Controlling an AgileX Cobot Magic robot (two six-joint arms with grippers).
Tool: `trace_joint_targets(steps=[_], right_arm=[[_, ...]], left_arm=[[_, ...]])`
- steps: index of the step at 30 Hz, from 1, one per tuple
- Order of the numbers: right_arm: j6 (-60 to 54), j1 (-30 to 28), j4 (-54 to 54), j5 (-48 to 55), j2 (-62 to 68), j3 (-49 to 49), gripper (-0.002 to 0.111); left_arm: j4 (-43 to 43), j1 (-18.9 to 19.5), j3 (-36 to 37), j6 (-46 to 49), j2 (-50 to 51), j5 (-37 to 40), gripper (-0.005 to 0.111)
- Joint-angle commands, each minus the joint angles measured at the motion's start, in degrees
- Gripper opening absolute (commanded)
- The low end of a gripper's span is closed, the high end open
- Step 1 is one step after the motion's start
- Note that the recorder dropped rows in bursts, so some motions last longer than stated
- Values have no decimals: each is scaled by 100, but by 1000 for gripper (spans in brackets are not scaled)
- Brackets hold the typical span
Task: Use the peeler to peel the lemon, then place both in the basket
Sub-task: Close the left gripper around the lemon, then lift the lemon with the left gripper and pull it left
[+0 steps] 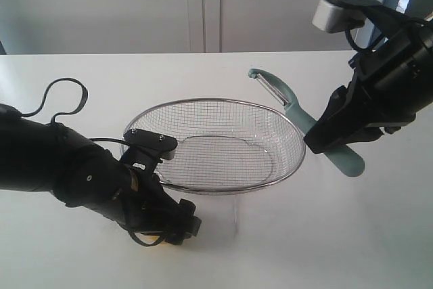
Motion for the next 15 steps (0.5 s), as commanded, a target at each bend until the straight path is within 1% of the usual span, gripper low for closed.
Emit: trace_joint_targets(steps=[1, 5, 7, 10, 11, 12, 14, 15], right_arm=[[-62, 2, 40, -45, -38, 10, 0], [-62, 2, 40, -45, -38, 10, 0], [-62, 2, 40, -45, -38, 10, 0], [-62, 2, 40, -45, -38, 10, 0], [-62, 2, 40, -45, -38, 10, 0], [-62, 2, 40, -45, -38, 10, 0], [-62, 2, 40, -45, -38, 10, 0], [-62, 2, 40, -45, -38, 10, 0]], left_arm=[[-23, -40, 24, 16, 6, 46, 86], [-23, -40, 24, 16, 6, 46, 86], [-23, -40, 24, 16, 6, 62, 79], [-23, -51, 24, 4, 6, 118, 52], [-23, -51, 24, 4, 6, 108, 38], [-23, -51, 24, 4, 6, 108, 26], [-23, -51, 24, 4, 6, 160, 7], [-23, -51, 24, 15, -14, 204, 0]])
